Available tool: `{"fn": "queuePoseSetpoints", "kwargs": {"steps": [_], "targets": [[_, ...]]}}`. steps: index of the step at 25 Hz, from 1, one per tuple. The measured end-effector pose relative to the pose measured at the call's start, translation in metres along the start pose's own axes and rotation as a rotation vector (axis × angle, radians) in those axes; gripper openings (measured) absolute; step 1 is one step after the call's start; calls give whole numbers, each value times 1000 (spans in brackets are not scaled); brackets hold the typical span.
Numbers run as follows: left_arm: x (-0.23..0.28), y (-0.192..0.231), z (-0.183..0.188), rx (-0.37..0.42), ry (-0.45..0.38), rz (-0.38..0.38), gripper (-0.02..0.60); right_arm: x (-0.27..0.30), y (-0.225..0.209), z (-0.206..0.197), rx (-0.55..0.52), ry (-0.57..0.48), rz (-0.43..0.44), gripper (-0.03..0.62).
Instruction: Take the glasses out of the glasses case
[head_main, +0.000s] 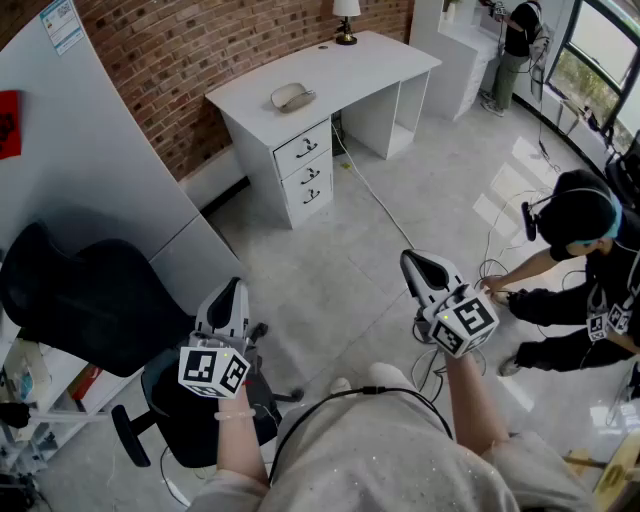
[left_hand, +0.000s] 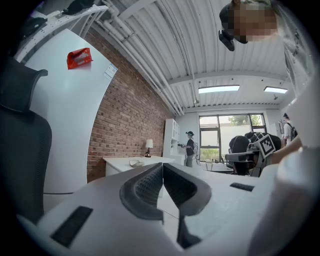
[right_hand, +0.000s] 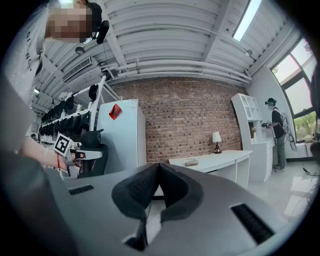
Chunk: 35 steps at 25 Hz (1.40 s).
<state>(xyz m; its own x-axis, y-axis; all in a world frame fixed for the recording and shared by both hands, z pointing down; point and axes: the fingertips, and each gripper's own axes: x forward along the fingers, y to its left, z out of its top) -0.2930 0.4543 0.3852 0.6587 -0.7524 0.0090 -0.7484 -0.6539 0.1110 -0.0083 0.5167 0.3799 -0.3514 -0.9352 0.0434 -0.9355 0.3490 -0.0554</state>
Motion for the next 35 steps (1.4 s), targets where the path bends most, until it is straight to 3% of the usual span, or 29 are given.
{"fn": "queuePoseSetpoints", "kwargs": {"steps": [19, 31, 35], "targets": [[38, 15, -38, -58, 77, 7, 6, 19, -29, -15, 17, 15, -38, 6], [147, 71, -14, -65, 60, 57, 6, 117, -119, -7, 66, 12, -54, 38], [181, 87, -9, -105, 50, 87, 6, 154, -145, -5, 71, 34, -22, 61]]}}
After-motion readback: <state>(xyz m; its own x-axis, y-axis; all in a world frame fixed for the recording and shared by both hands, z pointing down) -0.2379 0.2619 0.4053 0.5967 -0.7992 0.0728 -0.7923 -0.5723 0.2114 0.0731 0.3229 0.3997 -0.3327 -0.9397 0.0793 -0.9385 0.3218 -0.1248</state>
